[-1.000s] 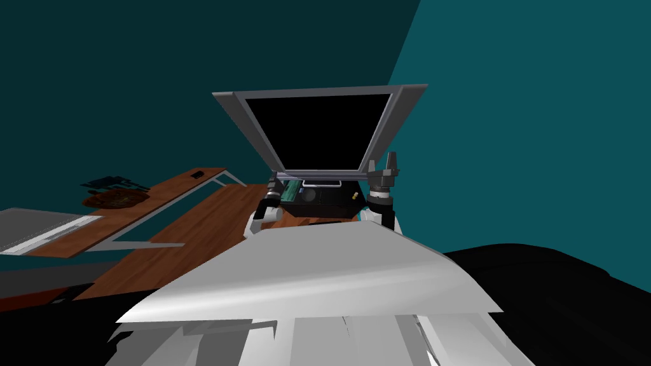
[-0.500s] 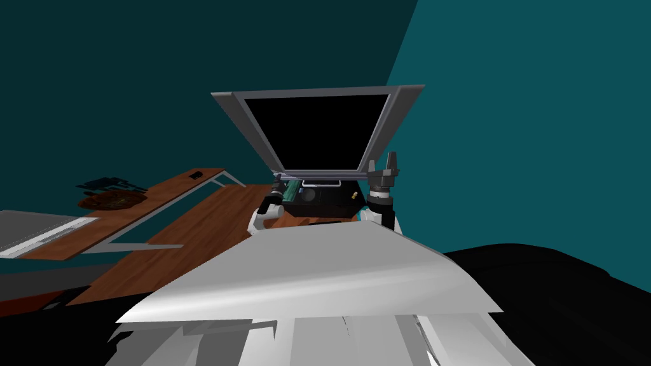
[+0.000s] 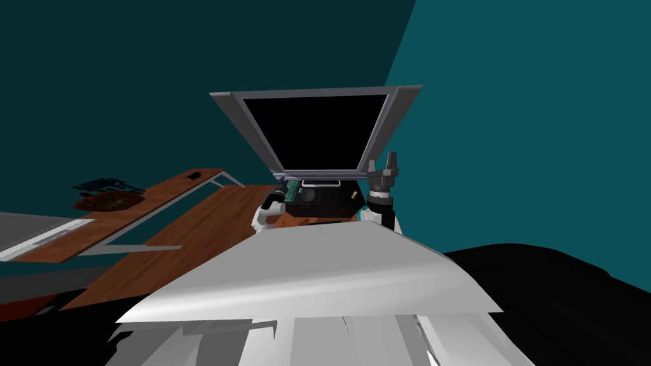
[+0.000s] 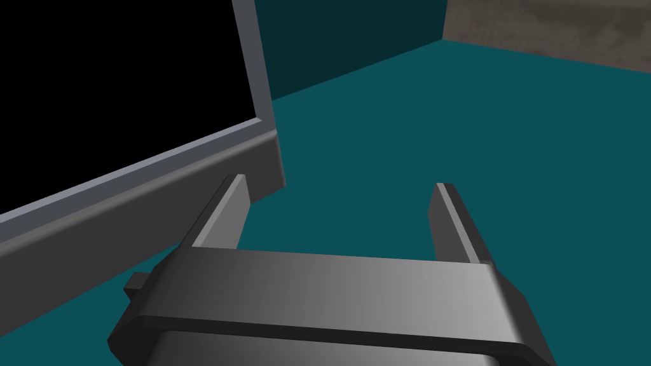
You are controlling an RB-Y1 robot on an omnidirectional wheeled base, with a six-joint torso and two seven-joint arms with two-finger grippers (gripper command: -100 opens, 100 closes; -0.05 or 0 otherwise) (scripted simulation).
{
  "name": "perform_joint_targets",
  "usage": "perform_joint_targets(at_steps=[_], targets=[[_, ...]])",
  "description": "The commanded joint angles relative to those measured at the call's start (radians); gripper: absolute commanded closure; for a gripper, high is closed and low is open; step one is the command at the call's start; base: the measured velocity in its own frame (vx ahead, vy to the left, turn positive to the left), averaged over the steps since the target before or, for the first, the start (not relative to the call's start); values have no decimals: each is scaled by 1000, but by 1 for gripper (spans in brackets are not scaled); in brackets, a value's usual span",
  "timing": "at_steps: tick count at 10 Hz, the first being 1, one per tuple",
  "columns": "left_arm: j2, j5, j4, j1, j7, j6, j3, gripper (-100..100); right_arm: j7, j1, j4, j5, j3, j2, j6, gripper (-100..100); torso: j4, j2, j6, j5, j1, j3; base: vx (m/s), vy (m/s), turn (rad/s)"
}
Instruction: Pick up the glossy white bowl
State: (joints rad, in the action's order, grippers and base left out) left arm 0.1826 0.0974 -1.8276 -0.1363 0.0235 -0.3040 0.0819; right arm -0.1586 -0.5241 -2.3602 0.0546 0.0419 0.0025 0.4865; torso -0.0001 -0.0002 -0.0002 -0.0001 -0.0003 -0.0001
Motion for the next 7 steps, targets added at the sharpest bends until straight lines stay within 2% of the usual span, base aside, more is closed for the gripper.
perform_joint_targets(at_steps=[1, 2, 3, 4, 5, 6, 7], targets=[[-3, -4, 47, 28, 6, -50, 1, -100, 0, 0, 0, 0, 0, 0, 0, 0, 0, 0, 0, 0, 0, 0, -1, -5, -15], [-3, -4, 47, 28, 6, -59, 1, -100, 0, 0, 0, 0, 0, 0, 0, 0, 0, 0, 0, 0, 0, 0, 1, -5, -12], [-5, -7, 88, 55, 13, -97, 3, -100, 0, 0, 0, 0, 0, 0, 0, 0, 0, 0, 0, 0, 0, 0, 3, -6, -15], [-5, -7, 88, 55, 13, -107, 3, -100, 0, 0, 0, 0, 0, 0, 0, 0, 0, 0, 0, 0, 0, 0, 3, -5, -10], [-7, -11, 122, 81, 21, -151, 5, -100, 0, 0, 0, 0, 0, 0, 0, 0, 0, 0, 0, 0, 0, 0, 7, -9, -14], [-7, -11, 130, 81, 21, -153, 5, -100, 0, 0, 0, 0, 0, 0, 0, 0, 0, 0, 0, 0, 0, 0, 7, -7, -9], [-10, -15, 163, 106, 29, -193, 7, -100, 0, 0, 0, 0, 0, 0, 0, 0, 0, 0, 0, 0, 0, 0, 8, -9, -13]])
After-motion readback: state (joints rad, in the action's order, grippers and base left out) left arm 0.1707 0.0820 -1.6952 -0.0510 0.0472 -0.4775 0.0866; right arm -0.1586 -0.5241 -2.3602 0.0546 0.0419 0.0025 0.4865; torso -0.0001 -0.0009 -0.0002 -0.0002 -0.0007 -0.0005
